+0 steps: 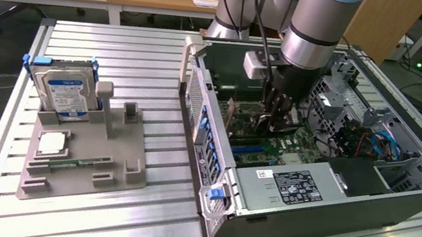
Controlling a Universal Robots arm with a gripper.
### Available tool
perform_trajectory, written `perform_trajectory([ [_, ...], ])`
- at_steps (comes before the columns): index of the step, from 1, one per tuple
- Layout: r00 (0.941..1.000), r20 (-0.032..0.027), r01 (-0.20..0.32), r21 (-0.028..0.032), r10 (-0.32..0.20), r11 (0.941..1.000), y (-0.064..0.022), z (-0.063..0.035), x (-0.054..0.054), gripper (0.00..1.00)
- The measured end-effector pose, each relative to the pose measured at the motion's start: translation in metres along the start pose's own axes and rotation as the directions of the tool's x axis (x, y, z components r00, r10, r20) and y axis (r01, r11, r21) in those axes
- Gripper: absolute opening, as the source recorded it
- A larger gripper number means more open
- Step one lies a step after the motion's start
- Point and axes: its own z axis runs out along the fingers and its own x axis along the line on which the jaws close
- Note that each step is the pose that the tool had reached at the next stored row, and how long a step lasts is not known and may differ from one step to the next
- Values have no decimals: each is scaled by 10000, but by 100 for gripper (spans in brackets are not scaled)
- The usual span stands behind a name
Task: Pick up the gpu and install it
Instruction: 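Insert the gpu into the slot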
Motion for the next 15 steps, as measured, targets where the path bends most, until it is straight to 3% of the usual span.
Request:
perform_trajectory([
  [15,10000,-1,-2,-1,2,10000,57,147,16,28],
])
